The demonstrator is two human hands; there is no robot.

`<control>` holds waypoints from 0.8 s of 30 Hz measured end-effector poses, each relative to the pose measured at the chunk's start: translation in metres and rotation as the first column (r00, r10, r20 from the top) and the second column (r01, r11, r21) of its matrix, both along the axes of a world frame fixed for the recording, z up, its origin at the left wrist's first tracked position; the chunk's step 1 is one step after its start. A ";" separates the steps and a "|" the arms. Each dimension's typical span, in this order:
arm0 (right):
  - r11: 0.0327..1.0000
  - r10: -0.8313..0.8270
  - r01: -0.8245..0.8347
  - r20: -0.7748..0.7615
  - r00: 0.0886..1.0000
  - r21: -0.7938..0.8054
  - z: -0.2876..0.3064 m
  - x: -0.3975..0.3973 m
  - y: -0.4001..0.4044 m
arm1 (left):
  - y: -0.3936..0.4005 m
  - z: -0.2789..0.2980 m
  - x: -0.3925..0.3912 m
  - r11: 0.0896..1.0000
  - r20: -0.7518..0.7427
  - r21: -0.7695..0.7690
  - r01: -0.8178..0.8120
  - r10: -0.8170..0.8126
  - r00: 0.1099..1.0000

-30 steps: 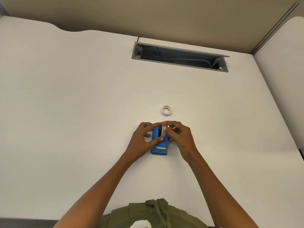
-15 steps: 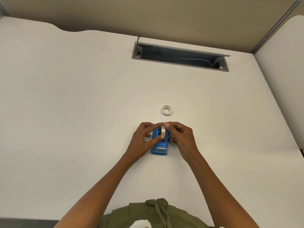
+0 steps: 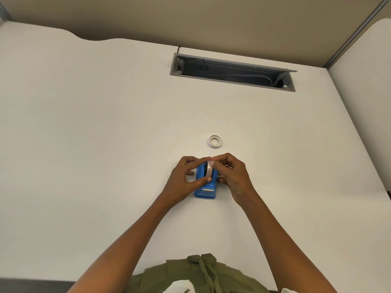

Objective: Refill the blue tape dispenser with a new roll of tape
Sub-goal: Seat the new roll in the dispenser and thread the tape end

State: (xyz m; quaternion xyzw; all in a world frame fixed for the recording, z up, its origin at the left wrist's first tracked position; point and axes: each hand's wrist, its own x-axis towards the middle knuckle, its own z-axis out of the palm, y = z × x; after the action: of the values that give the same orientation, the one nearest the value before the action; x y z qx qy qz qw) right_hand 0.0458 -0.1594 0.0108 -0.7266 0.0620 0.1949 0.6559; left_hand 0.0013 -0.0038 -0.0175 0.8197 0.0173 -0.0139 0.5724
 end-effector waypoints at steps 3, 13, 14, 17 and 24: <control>1.000 0.011 -0.012 0.057 0.998 0.025 0.000 -0.003 -0.002 | 0.001 0.000 0.001 1.000 -0.003 0.007 0.010 -0.010 1.000; 0.979 0.196 -0.184 0.157 0.968 -0.091 0.001 -0.001 -0.014 | 0.002 0.000 0.003 1.000 -0.001 0.015 0.000 0.000 1.000; 0.980 0.190 -0.179 0.148 0.971 -0.084 0.001 0.000 -0.014 | 0.002 0.000 0.003 1.000 -0.001 0.014 0.000 0.000 1.000; 0.986 0.166 -0.163 0.108 0.980 -0.044 0.003 0.001 -0.013 | 0.002 0.000 0.004 1.000 -0.007 0.025 0.003 -0.003 1.000; 0.992 0.104 -0.102 -0.026 0.994 0.069 0.008 0.003 -0.009 | 0.001 0.001 0.004 1.000 -0.031 0.022 -0.004 0.005 1.000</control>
State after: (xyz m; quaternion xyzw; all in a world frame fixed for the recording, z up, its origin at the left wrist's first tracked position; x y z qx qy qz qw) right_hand 0.0488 -0.1689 0.0184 -0.7034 0.0278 0.2411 0.6681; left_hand 0.0052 -0.0028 -0.0168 0.8256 0.0281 -0.0248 0.5630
